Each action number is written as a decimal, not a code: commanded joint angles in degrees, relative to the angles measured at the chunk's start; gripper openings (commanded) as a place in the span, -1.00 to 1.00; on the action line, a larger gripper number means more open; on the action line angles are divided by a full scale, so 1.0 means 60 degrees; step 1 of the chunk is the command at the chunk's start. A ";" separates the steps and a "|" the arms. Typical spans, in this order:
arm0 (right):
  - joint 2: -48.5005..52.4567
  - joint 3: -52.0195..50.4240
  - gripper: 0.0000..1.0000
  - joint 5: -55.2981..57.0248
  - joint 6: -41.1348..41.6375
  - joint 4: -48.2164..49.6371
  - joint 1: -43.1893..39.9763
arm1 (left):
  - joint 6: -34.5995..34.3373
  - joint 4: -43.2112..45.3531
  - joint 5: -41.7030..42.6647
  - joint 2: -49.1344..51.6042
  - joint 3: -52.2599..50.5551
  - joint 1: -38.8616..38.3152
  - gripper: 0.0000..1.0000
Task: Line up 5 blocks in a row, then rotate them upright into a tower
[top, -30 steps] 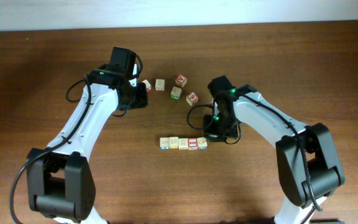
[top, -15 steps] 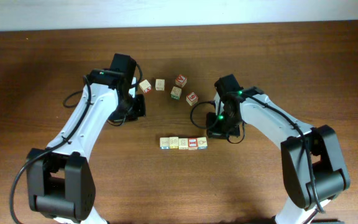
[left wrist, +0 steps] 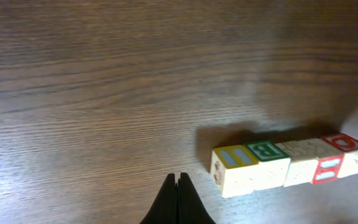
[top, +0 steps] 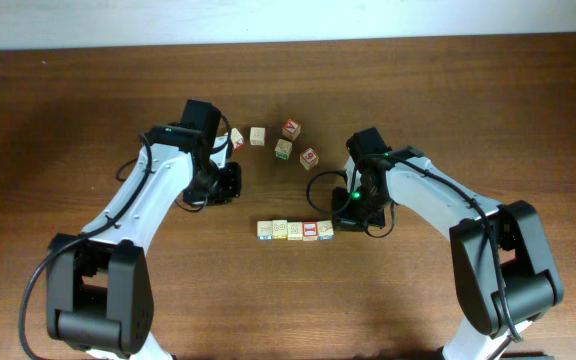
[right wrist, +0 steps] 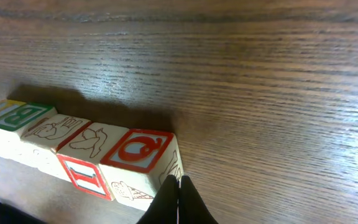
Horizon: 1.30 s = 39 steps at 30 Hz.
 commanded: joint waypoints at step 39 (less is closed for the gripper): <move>-0.0178 -0.0769 -0.92 -0.1443 -0.1173 0.0645 -0.1348 | 0.0477 0.3257 0.1923 -0.2146 -0.3552 0.0346 -1.00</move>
